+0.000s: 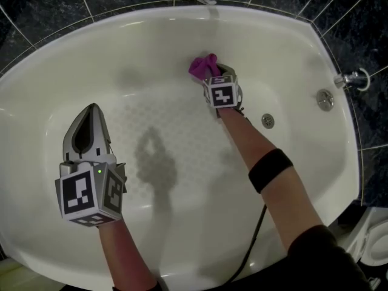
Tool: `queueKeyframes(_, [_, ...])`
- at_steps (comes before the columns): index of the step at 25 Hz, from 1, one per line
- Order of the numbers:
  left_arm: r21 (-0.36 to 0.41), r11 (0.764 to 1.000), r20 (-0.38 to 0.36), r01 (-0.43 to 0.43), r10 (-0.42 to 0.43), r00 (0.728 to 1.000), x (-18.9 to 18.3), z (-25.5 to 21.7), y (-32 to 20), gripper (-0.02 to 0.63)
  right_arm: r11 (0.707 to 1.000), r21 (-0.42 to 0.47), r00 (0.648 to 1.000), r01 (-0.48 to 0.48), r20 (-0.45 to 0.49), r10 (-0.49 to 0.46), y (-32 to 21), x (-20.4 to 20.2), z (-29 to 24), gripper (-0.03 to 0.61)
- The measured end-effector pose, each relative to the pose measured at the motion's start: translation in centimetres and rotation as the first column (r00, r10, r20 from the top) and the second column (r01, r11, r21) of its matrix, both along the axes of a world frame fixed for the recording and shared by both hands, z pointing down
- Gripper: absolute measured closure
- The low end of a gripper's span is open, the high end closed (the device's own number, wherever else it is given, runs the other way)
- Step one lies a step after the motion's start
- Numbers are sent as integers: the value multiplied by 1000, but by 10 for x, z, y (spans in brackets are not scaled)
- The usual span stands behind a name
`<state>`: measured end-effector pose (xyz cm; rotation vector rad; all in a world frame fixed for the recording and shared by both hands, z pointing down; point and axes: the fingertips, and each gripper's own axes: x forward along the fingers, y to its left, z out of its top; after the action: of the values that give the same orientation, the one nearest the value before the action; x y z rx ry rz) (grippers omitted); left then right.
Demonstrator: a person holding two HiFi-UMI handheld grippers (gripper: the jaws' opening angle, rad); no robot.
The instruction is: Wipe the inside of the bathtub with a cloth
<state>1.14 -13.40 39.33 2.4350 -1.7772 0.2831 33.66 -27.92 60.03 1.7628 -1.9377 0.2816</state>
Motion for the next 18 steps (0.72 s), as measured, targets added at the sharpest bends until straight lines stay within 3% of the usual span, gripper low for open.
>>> queueKeyframes(2, [-8,1000,-12,12,-12,1000,-4,1,1,617,988,-18,988,152,28,-151,0,-78,4,495])
queueKeyframes(5, [-7,1000,-12,14,-14,1000,-6,0,1,617,936,-44,936,349,68,-345,2,-183,19,495])
queueKeyframes(9, [11,999,-15,36,-36,999,-8,-11,0,617,875,-74,877,478,105,-470,-7,-275,57,495])
queueKeyframes(13, [6,997,-29,78,-77,997,-16,-13,1,617,835,-157,850,527,121,-513,-16,-306,97,494])
queueKeyframes(15, [1,997,-37,78,-77,996,-16,-13,-1,617,824,-195,847,532,134,-515,-18,-300,113,487])
queueKeyframes(18, [-7,998,-26,68,-68,997,-15,-10,-2,617,830,-216,857,515,119,-501,-23,-266,121,493])
